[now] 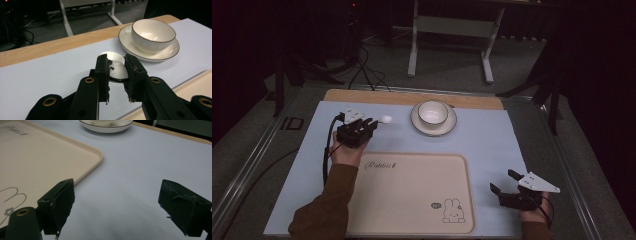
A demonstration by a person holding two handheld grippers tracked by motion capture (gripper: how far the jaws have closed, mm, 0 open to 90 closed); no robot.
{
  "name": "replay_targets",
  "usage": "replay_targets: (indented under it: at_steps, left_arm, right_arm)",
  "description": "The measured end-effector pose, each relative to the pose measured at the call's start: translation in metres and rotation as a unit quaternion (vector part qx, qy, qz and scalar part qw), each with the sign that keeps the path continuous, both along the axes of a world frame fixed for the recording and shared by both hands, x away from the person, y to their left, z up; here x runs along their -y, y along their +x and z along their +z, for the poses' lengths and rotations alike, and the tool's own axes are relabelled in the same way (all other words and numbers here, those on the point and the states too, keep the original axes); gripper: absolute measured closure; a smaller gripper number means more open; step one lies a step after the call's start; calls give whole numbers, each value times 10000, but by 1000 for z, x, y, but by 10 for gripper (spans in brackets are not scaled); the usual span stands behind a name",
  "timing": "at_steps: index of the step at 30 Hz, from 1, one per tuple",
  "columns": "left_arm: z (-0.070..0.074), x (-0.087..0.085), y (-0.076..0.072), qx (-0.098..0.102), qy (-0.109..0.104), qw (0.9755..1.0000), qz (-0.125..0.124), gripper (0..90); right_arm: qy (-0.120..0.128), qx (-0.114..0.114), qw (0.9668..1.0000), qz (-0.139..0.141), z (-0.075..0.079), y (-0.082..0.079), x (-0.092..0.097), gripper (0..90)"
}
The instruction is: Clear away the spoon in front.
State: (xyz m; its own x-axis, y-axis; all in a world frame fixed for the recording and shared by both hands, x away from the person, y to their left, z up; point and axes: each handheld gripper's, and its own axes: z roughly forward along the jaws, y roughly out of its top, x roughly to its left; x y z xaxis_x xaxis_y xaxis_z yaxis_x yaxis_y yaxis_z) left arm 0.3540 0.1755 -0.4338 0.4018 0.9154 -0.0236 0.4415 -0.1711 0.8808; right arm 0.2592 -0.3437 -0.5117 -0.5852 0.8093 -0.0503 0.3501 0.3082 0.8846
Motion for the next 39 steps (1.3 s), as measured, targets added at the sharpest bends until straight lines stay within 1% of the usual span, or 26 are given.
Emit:
replay_targets:
  at_steps: [8, 15, 25, 30, 39]
  left_arm:
    - [-9, -10, -13, -56, 0, 9999, 103, 743]
    - [-20, -18, -22, -174, -19, 9996, 213, 743]
    - [-25, -26, -36, -173, -9, 9992, 349, 743]
    - [-29, -28, -41, -161, -61, 9991, 392, 743]
    - [-35, -29, -50, -173, -47, 9989, 441, 743]
  right_arm:
    - [0, 4, 10000, 0, 0, 0, 0, 135]
    - [-4, -1, 10000, -6, 0, 0, 0, 135]
    - [-5, 0, 10000, -12, 0, 0, 0, 135]
    - [9, -4, 10000, -18, 0, -1, 0, 135]
    - [10, -7, 10000, -27, 0, -1, 0, 136]
